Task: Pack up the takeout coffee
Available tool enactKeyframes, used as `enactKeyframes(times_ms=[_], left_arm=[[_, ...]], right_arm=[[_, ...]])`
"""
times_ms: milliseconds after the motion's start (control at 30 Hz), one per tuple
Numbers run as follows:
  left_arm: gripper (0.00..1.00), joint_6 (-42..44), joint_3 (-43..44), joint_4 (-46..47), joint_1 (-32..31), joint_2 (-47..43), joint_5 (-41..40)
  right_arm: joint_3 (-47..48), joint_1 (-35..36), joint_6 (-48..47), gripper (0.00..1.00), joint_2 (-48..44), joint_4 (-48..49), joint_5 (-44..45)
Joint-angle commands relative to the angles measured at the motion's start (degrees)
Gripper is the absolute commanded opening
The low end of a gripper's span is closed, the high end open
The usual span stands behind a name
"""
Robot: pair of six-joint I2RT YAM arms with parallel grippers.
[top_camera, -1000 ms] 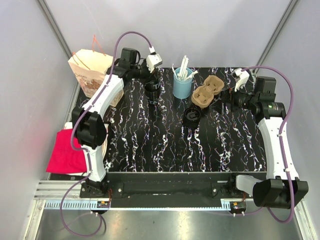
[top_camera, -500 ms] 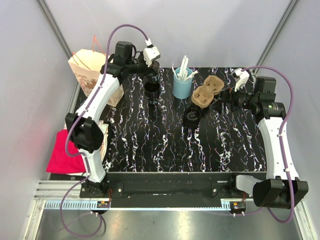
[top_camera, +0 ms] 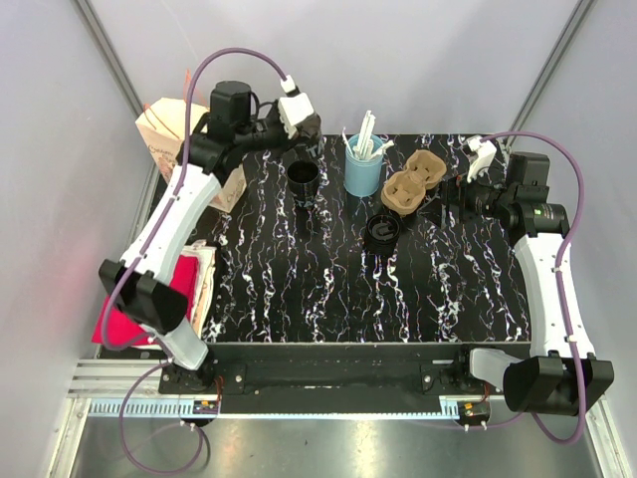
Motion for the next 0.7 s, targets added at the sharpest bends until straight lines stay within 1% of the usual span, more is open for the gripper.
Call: enactKeyframes(times_ms=[0, 233, 400, 667], left_arm=[[0.0, 1.7, -5.9, 0.9, -3.2, -6.6, 0.9], [0.0, 2.4, -16.6, 0.2, -10.6, -13.9, -2.7], [0.0, 1.4, -22.1, 0.1, -14.9, -16.6, -4.1], [0.0, -1.5, -32.7, 5.3, -18.3, -18.7, -7.9]], right_arm=[[0.2, 0.3, -0.3, 1.0, -1.4, 1.4, -0.9], [0.2, 0.3, -0.3, 1.0, -1.4, 1.7, -0.1], [0.1, 0.3, -0.4, 1.0, -1.4, 1.8, 0.8], [0.0, 0.3, -0.5, 1.0, -1.1, 1.9, 1.5]])
